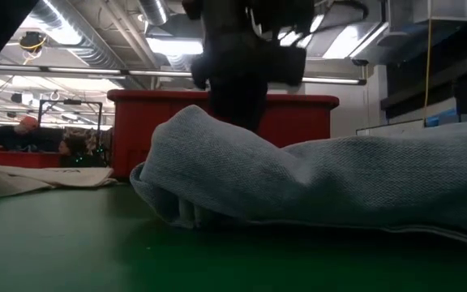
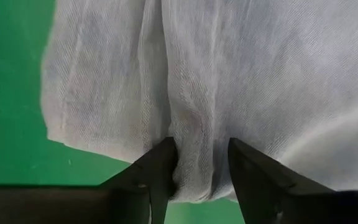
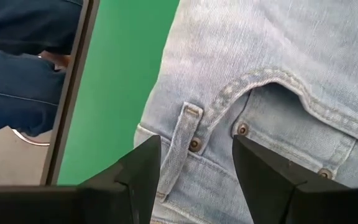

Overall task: Fold Laundry from Bin
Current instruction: Fold the light blue jeans

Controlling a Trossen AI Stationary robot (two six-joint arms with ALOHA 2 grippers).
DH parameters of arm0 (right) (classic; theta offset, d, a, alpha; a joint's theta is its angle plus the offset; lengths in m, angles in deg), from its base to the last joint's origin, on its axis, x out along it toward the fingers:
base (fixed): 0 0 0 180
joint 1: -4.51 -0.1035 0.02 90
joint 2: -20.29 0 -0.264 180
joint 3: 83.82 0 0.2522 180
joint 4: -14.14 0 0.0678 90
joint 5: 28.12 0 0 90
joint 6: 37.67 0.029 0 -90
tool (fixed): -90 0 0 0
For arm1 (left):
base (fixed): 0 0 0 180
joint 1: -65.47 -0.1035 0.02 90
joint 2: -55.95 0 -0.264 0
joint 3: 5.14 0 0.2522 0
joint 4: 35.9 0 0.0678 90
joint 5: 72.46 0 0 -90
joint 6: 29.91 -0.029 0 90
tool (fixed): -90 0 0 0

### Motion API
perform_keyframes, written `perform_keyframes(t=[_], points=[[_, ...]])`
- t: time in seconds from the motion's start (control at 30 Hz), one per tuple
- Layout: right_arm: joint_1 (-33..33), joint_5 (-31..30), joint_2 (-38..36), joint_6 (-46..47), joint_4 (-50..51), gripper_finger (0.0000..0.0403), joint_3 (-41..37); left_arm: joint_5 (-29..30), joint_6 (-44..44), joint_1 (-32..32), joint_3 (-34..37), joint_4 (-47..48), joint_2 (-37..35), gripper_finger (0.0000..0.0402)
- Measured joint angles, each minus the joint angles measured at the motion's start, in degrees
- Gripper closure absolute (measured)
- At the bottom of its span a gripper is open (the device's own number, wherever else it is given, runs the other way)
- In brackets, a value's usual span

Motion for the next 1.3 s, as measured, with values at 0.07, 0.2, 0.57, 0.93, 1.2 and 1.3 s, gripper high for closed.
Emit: perform_keyframes(t=[0.07,0.2,0.57,0.93,1.2,1.3], points=[[0.00,-0.19,0.05,0.00,0.05,0.0203,0.00,0.08,-0.89,-0.10,0.55,0.01,0.04,0.0270],[0.00,-0.19,0.04,0.00,0.05,0.0203,0.00,2.99,0.00,0.00,-0.55,0.69,0.04,0.0328],[0.00,0.27,0.27,0.02,0.07,0.0203,0.00,3.92,9.30,-4.01,-7.88,1.40,0.04,0.0397],[0.00,-5.27,-0.69,-0.39,2.33,0.0203,0.00,4.45,14.68,-9.27,-8.26,-0.40,0.04,0.0400],[0.04,-10.55,1.36,1.23,4.88,0.0203,-0.35,8.33,16.15,-11.06,-6.71,-4.35,0.09,0.0401],[0.02,-8.83,3.93,2.68,4.55,0.0203,-1.20,10.95,16.21,-11.48,-5.61,-6.50,0.11,0.0401]])
